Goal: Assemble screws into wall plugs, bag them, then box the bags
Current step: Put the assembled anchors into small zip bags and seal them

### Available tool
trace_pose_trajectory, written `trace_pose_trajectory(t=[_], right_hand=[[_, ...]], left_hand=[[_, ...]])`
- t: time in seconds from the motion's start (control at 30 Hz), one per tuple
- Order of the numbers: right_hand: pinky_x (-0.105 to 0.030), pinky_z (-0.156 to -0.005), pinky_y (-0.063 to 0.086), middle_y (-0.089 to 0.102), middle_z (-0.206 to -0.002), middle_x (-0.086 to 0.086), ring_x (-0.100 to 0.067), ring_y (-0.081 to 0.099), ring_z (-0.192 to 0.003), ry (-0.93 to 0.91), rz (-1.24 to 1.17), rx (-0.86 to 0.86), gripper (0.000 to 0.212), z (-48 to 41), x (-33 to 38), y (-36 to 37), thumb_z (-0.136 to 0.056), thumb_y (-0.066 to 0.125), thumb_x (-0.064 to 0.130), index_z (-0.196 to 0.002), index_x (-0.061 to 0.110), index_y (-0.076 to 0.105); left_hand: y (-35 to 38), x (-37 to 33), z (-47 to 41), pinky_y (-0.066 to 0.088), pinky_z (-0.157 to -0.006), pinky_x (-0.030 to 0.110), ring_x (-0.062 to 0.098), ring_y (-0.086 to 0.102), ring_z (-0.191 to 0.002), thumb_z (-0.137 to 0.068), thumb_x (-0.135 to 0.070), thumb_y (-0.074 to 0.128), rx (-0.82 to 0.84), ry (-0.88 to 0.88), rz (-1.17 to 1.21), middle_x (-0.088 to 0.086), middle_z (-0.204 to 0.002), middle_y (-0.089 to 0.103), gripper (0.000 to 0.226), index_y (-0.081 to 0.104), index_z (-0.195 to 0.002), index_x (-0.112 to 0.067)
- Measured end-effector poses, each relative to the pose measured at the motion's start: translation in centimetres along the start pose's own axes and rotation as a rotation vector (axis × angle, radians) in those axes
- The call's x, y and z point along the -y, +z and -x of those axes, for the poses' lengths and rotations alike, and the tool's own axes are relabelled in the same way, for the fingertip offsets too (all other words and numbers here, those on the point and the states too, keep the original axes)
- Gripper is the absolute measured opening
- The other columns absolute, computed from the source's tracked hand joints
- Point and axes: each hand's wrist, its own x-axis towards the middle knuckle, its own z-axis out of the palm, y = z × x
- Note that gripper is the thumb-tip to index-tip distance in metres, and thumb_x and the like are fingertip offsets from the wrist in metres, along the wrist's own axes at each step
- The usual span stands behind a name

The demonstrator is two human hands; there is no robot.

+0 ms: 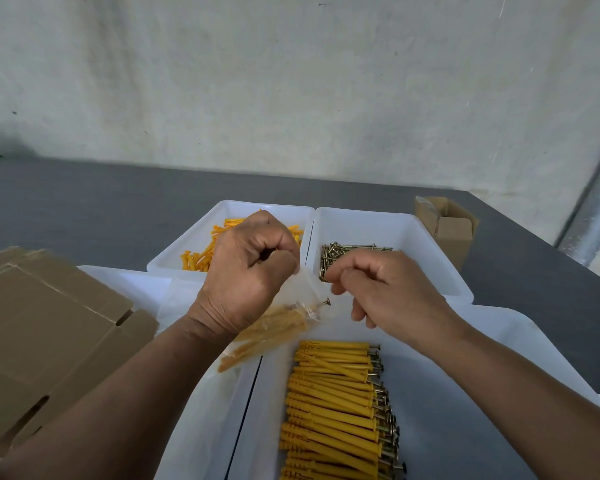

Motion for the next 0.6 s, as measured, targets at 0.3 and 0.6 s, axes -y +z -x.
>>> trace_pose_trajectory(t=[0.3,0.6], right_hand=[[-0.026,-0.062,0.045,0.061,-0.087,-0.002,-0.019,0.059,-0.084,0.142,0.829,0.485,0.016,0.4,-3.6,1.0,-0.090,0.050,0.014,-0.079,0.010,0.061],[-0.018,-0.049,0.024,0.038,-0.073,0.006,-0.008,0.040,-0.065,0.094,0.974,0.520,0.017,0.5,-4.9,2.6,-0.089,0.053,0.009,-0.074,0.015,0.049]], left_hand=[[0.1,0.1,0.0,0.044,-0.063,0.039,0.023,0.053,-0.067,-0.063,-0.006,0.050,0.000,-0.010,0.008,0.013,-0.067,0.056,0.013,0.058,-0.053,-0.009],[0.1,0.2,0.1,0.042,-0.060,0.033,0.020,0.052,-0.066,-0.065,-0.005,0.050,0.019,0.003,0.007,0.011,-0.067,0.056,0.015,0.057,-0.053,-0.010]])
